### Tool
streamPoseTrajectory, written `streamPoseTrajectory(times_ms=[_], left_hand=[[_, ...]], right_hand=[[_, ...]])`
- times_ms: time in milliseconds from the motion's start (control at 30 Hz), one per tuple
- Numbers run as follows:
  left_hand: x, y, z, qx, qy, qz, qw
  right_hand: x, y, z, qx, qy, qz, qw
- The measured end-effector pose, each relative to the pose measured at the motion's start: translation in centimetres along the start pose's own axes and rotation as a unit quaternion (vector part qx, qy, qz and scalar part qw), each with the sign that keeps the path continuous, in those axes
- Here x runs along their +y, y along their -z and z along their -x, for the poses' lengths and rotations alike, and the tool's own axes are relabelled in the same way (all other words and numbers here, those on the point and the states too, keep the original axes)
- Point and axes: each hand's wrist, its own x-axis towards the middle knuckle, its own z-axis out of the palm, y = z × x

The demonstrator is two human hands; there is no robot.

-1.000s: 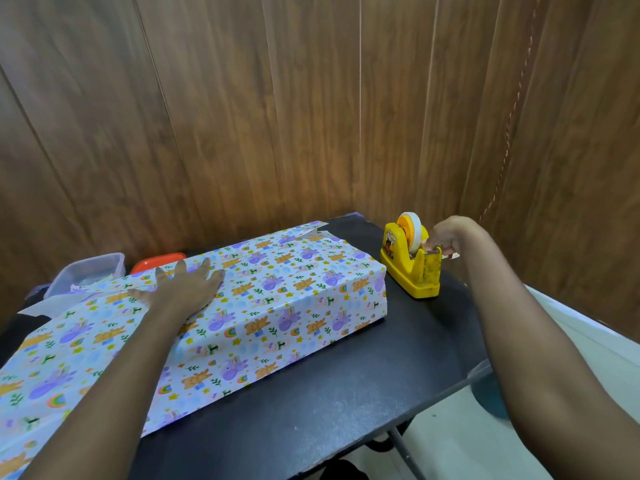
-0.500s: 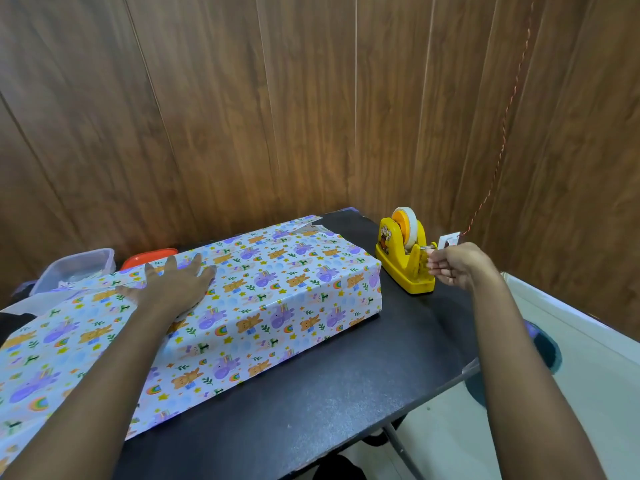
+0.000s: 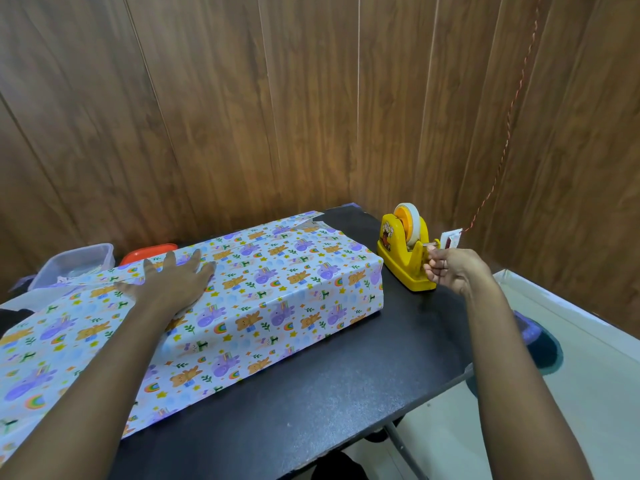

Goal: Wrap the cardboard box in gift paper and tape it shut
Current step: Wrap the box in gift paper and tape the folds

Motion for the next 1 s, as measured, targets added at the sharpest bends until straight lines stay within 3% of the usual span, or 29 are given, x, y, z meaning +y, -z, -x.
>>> streamPoseTrajectory(times_ms=[267, 500, 733, 933, 1000], left_hand=[[0.3, 0.2, 0.6, 0.002, 0.004, 0.001, 1.0], [0.5, 0.5, 1.0, 0.002, 0.003, 0.003, 1.0], [0.4, 0.4, 0.8, 0.001, -0.001, 0.007, 1.0], [0.1, 0.1, 0.4, -0.006, -0.004, 0.016, 1.0], [0.2, 0.1, 0.4, -0.003, -0.002, 0.014, 1.0]], right_hand=[[1.2, -1.4, 0.2, 0.01, -0.024, -0.178, 0.984], [0.6, -1.8, 1.1, -0.003, -0.081, -0.326, 0.942], [0.4, -3.0, 1.1, 0.102, -0.028, -0.161, 0.981], [0.9, -3.1, 1.3, 0.102, 0.007, -0.15, 0.983], [1.7, -3.2, 1.4, 0.132, 0.059, -0.077, 0.986]])
